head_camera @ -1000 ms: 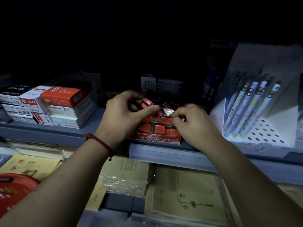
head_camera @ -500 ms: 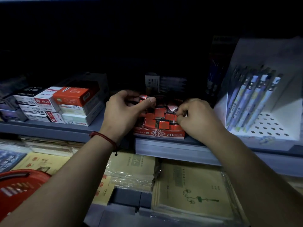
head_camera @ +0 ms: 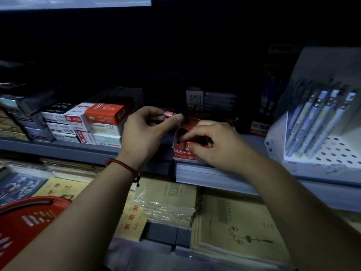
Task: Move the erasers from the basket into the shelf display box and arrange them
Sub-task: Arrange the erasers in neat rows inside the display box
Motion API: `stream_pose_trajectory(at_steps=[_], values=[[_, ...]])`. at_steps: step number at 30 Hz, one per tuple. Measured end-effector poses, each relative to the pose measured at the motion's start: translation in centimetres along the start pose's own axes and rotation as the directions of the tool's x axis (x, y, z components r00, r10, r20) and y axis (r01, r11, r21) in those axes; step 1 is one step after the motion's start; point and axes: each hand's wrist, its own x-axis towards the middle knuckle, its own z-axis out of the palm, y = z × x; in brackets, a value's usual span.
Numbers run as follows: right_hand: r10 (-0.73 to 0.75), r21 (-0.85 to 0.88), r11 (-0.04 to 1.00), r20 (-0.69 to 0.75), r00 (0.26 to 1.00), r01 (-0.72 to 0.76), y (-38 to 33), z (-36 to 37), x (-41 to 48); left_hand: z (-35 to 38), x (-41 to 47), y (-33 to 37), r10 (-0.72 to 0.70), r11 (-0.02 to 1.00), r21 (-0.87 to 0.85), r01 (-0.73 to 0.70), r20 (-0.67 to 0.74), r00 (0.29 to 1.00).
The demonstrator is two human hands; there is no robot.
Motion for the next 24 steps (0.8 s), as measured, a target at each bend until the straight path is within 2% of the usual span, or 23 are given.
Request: stream_pose_trajectory(at_steps=[5, 10, 13, 15, 17, 20, 24], values=[[0.047, -0.001, 0.999, 0.074, 0.996, -0.048, -0.1, -0.2, 0.1, -0.5, -0.4, 0.0, 0.002, 1.0, -0.008, -0.002, 0.011, 1.0], [0.084, 0.033, 0.996, 0.034, 0.996, -0.085, -0.4, -0.6, -0.3, -0.4, -0.7, 0.3, 0.02, 0.999, -0.029, -0.019, 0.035, 0.999], [0.148, 0.287, 0.951, -0.092, 0.985, -0.116, -0.8, -1.2, -0.7, -0.2, -0.8, 0.2, 0.02, 0.997, -0.075, -0.016, 0.047, 0.999], [0.257, 0.472, 0.872, -0.214, 0.942, -0.13, -1.0, -2.0, -1.0, -0.1, -0.8, 0.1, 0.03, 0.996, -0.083, -0.025, 0.06, 0.998], [0.355, 0.551, 0.821, -0.287, 0.89, -0.15, -0.7, -2.7, -1.3, 0.0, -0.9, 0.1, 0.042, 0.997, -0.074, -0.036, 0.079, 0.996], [0.406, 0.512, 0.836, -0.337, 0.849, -0.197, 0.7, -3.5, -1.8, 0.3, -1.2, 0.2, 0.05, 0.997, -0.056, -0.044, 0.12, 0.992], [0.396, 0.414, 0.876, -0.324, 0.859, -0.247, 1.7, -4.3, -2.4, 0.9, -1.2, 0.0, 0.039, 0.996, -0.08, -0.026, 0.165, 0.986]])
